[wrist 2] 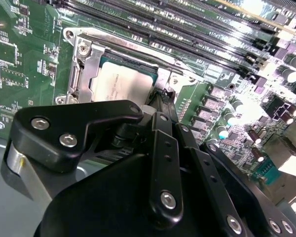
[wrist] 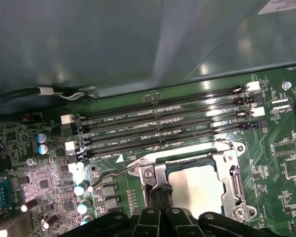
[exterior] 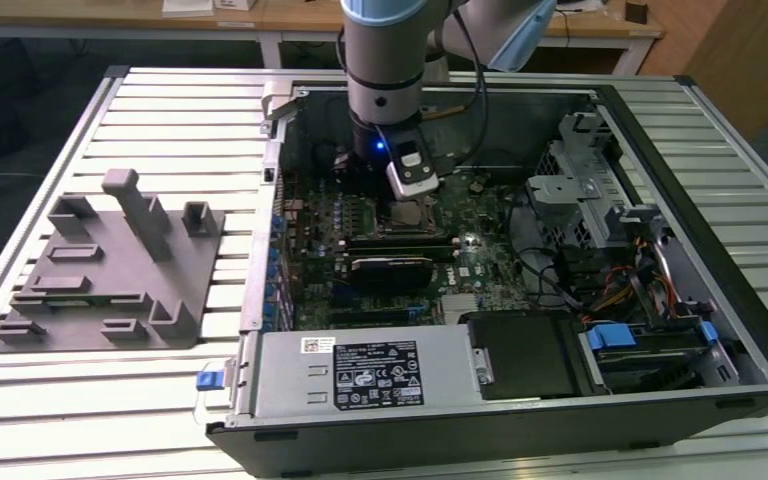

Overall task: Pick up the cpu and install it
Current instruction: 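Close the cpu cover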

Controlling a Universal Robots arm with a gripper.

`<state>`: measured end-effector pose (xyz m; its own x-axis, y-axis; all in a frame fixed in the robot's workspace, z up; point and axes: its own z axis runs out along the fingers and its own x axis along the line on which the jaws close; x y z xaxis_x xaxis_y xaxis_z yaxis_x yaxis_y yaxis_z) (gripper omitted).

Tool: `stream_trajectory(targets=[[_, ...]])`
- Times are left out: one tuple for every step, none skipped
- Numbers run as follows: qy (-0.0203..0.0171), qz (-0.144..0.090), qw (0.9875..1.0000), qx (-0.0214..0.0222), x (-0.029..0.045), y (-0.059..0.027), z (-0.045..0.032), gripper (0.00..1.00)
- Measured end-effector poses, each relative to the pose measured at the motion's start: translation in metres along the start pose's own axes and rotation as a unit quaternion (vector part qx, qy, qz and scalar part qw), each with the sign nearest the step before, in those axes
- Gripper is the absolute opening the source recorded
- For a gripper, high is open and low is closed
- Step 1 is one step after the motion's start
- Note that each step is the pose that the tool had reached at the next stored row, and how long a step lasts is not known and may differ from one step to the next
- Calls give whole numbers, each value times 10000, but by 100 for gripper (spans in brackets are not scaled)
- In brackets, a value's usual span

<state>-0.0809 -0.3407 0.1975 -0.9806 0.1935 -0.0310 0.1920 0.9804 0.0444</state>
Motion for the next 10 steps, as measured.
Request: stream_trajectory(targets=[[5, -1, 10000, -22, 1, 0, 2, 11], [8, 0, 10000, -40, 1, 0, 4, 11], [10, -1, 10000, -54, 2, 1, 5, 11], [12, -1, 10000, -65, 2, 0, 6, 11], [14, -1, 10000, -73, 2, 0, 7, 11], [15, -2, 10000, -80, 3, 0, 10, 11], [17, -2, 10000, -85, 4, -1, 13, 11], [18, -2, 10000, -89, 4, -2, 17, 11], [19, -3, 10000, -91, 4, -2, 20, 11], [19, -3, 10000, -92, 5, -2, 21, 11]])
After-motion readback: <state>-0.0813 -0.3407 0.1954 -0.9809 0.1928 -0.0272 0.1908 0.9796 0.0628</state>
